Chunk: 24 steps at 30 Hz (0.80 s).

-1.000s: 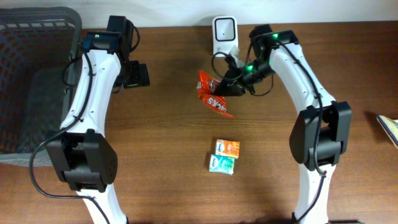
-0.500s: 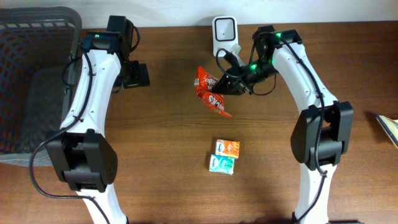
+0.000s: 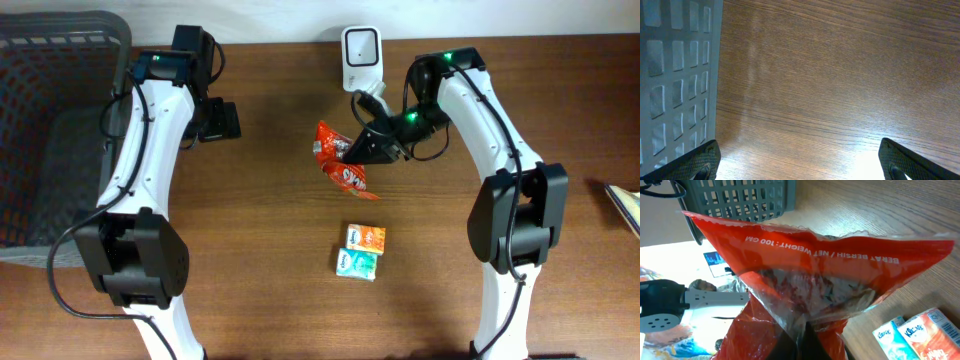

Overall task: Scan the item barcode
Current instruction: 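Lift the red bag and hold it in front of the scanner, then raise the red bag up past the scanner with the right gripper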

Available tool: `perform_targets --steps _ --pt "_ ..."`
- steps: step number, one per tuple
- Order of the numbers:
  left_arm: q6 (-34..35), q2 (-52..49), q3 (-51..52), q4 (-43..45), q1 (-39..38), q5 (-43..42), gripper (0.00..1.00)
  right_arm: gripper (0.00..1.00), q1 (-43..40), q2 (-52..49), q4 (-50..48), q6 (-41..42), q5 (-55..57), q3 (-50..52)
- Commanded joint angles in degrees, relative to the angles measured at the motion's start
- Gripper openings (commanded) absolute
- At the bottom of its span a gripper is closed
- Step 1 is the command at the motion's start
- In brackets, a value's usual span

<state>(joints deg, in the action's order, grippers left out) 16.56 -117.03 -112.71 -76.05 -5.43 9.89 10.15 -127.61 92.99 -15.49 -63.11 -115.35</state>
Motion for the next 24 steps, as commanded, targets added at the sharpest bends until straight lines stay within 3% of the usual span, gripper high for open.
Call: perform_targets --steps 1,5,9,13,24 --pt "0.8 -0.4 0.2 0.5 0.6 -0.2 0.99 0.04 0.0 0.3 -3.0 1.2 -0.9 -1.1" --pt "0.8 -0.4 0.2 2.0 0.6 -0.2 0.99 0.04 0.0 0.3 -14.3 23.7 18.0 -1.6" --pt "0.8 -0.4 0.2 2.3 0.6 -0.2 0.99 0.04 0.1 0.3 -20.7 29.9 30.1 -3.8" --pt "0.8 -0.4 0.2 5.4 0.6 -0.5 0.99 0.04 1.0 0.3 -30.0 32.5 45.9 -5.6" --pt "0.8 -0.4 0.2 6.4 0.6 -1.5 0.99 0.04 7.3 -1.5 -56.3 28.8 69.4 -5.5"
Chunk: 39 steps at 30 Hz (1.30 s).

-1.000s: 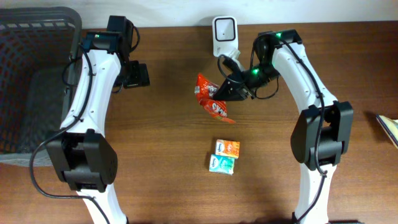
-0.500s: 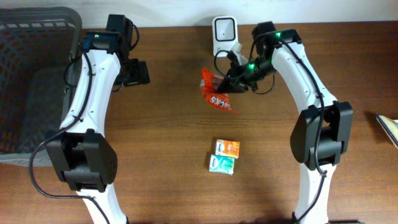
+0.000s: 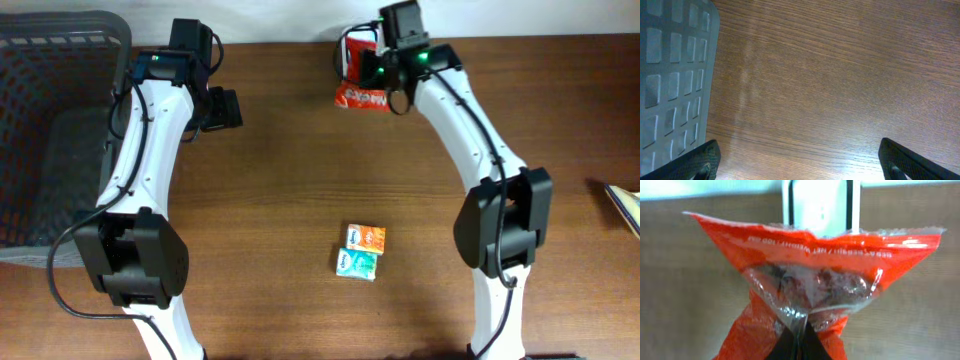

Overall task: Scan the item barcode
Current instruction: 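Raise the red bag up past the scanner with the right gripper, then carry the red bag off to the right side with the right gripper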

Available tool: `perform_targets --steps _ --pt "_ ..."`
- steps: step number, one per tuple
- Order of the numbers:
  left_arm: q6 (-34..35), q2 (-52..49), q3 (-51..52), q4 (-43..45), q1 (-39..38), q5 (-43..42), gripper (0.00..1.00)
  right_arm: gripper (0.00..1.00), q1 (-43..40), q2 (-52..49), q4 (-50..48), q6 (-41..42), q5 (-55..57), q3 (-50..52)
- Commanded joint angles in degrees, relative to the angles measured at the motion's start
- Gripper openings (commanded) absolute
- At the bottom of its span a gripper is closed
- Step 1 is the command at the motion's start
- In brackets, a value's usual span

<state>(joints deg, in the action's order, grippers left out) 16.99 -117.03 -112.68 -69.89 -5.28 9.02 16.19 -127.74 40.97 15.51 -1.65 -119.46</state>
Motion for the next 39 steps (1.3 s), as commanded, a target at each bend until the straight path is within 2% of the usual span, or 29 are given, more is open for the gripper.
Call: perform_targets --steps 1,11,21,30,34,39 --pt "0.3 -0.4 0.2 0.2 0.5 -0.6 0.99 0.04 1.4 -2.1 -5.8 -2.2 8.4 -1.4" --pt "0.3 -0.4 0.2 0.2 0.5 -0.6 0.99 0.04 1.3 -7.6 -20.2 -2.2 9.5 -1.3" --pt "0.3 -0.4 0.2 0.2 0.5 -0.6 0.99 0.04 1.3 -7.8 -20.1 -2.2 14.0 -1.4" --pt "0.3 -0.4 0.2 0.2 0.5 -0.6 0.99 0.04 0.3 -1.1 -13.8 -1.0 18.8 -1.5" --pt "0.3 -0.4 0.2 0.2 0.5 -0.6 0.99 0.04 -4.0 6.0 -6.0 10.6 21.7 -1.5" --pt "0.3 -0.4 0.2 0.2 0.5 -0.6 0.99 0.04 -15.7 12.3 10.8 22.5 21.8 -1.5"
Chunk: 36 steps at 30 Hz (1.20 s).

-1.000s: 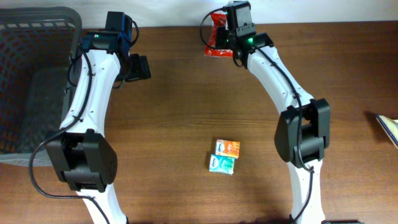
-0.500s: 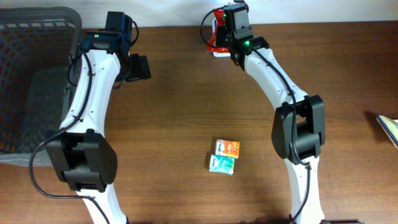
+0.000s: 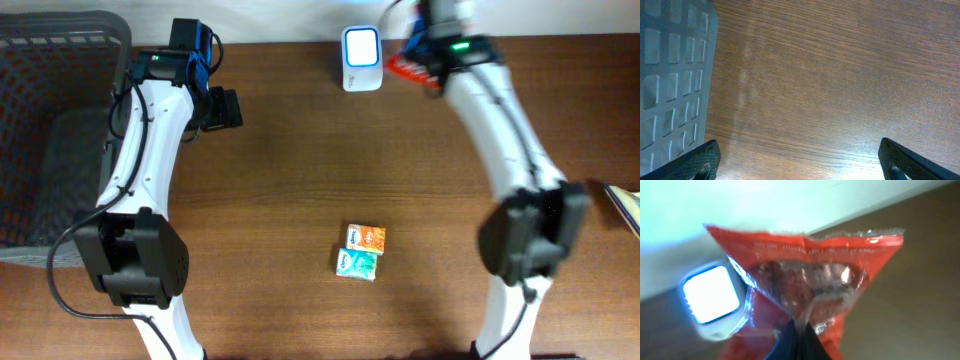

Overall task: Scan the item barcode
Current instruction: 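Carry the red bag off to the right side with the right gripper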

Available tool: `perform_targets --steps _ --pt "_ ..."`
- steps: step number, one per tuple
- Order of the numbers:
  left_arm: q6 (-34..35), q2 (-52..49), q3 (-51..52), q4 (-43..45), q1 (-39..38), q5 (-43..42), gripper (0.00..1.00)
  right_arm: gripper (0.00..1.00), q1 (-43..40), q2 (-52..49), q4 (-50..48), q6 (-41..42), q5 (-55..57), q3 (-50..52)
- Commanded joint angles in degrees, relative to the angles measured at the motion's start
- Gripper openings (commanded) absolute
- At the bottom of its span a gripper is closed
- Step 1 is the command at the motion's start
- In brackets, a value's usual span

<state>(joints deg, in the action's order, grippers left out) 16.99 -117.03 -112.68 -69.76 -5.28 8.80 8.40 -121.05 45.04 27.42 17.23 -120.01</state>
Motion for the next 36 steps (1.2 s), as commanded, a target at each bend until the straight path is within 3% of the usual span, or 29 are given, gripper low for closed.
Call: perform_targets --steps 1,6,10,20,25,27,28,29,30,36 --pt "0.3 -0.4 0.2 0.1 0.5 -0.4 0.99 0.04 -10.2 6.0 9.7 11.7 3.0 -1.0" --pt "0.3 -0.4 0.2 0.1 0.5 -0.4 0.99 0.04 -23.3 5.0 23.1 12.5 4.1 -0.5" --pt "0.3 -0.4 0.2 0.1 0.5 -0.4 0.99 0.04 -33.4 4.2 26.8 12.5 7.9 2.1" --pt "0.3 -0.4 0.2 0.1 0.5 -0.4 0.99 0.04 -51.4 2.7 18.7 12.5 7.0 14.3" --pt "0.3 -0.4 0.2 0.1 0.5 -0.4 0.99 0.05 -55.4 2.6 11.7 12.2 1.4 18.6" --pt "0.3 -0.4 0.2 0.1 0.5 -0.4 0.99 0.18 -55.4 2.6 11.0 12.0 1.4 18.6" --pt "0.3 -0.4 0.2 0.1 0.5 -0.4 0.99 0.41 -55.4 2.6 11.1 12.1 1.4 18.6" --pt "0.3 -0.4 0.2 0.1 0.5 -0.4 0.99 0.82 -55.4 2.7 11.3 12.1 1.4 18.6" --pt "0.3 -0.4 0.2 0.1 0.5 -0.4 0.99 0.99 -55.4 2.8 11.6 12.1 1.4 18.5" --pt "0.3 -0.4 0.2 0.1 0.5 -0.4 0.99 0.99 -55.4 8.7 15.0 12.1 -3.1 16.8"
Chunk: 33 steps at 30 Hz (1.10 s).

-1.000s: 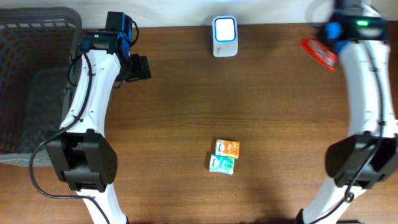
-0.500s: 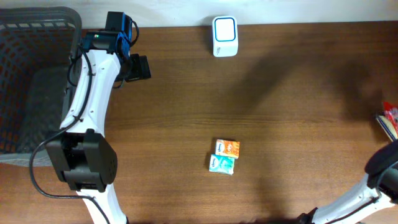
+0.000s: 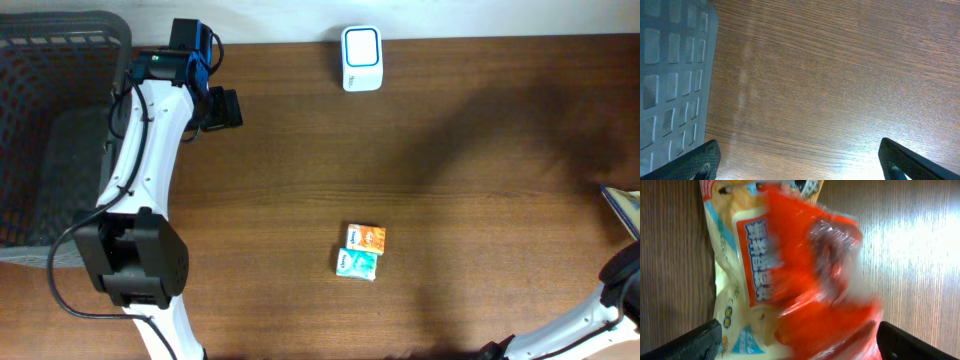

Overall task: Scan the item barcode
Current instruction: 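Carry the red bag off to the right side with the right gripper, then move the left gripper down over the orange Kleenex pack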

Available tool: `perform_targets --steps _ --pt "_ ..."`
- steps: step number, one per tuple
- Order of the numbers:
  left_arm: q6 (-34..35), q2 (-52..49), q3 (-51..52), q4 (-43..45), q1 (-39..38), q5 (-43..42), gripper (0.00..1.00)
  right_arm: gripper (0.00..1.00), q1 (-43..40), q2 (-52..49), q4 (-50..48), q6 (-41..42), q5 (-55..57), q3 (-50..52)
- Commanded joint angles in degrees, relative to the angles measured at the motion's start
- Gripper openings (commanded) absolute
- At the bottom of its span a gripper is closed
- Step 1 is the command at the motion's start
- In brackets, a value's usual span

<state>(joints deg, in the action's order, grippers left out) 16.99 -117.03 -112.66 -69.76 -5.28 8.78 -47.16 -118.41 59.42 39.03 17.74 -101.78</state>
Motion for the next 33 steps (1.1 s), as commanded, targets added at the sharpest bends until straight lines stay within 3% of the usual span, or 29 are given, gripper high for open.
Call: perform_targets --steps 1,8,13,18,25,28,30,32,33 --pt "0.3 -0.4 0.1 0.1 0.5 -0.4 0.99 0.99 0.2 7.6 0.8 0.5 -4.8 -1.4" --pt "0.3 -0.4 0.1 0.1 0.5 -0.4 0.99 0.99 0.3 22.1 4.0 0.5 -17.2 -1.4" --pt "0.3 -0.4 0.1 0.1 0.5 -0.4 0.99 0.99 2.3 32.0 16.7 -3.0 -29.4 -1.4" --pt "0.3 -0.4 0.1 0.1 0.5 -0.4 0.99 0.98 12.7 39.0 25.1 -11.3 -29.8 -0.1" --pt "0.3 -0.4 0.1 1.4 0.5 -1.2 0.99 0.98 31.7 39.7 28.1 -11.6 -28.0 8.2" --pt "0.3 -0.4 0.1 -1.2 0.5 -10.5 0.99 0.98 36.0 38.2 26.0 -11.6 -28.0 12.5" --pt "-0.2 -0.4 0.1 0.0 0.4 -23.1 0.99 0.98 37.9 36.4 24.5 -11.6 -28.1 15.1" --pt "-4.9 -0.5 0.1 -1.1 -0.5 -37.6 0.99 0.98 38.2 34.4 23.6 -11.6 -28.0 16.3" --pt "-6.6 -0.5 0.1 -2.3 -1.2 -40.5 0.99 0.98 38.2 33.7 23.6 -11.6 -28.0 16.3"
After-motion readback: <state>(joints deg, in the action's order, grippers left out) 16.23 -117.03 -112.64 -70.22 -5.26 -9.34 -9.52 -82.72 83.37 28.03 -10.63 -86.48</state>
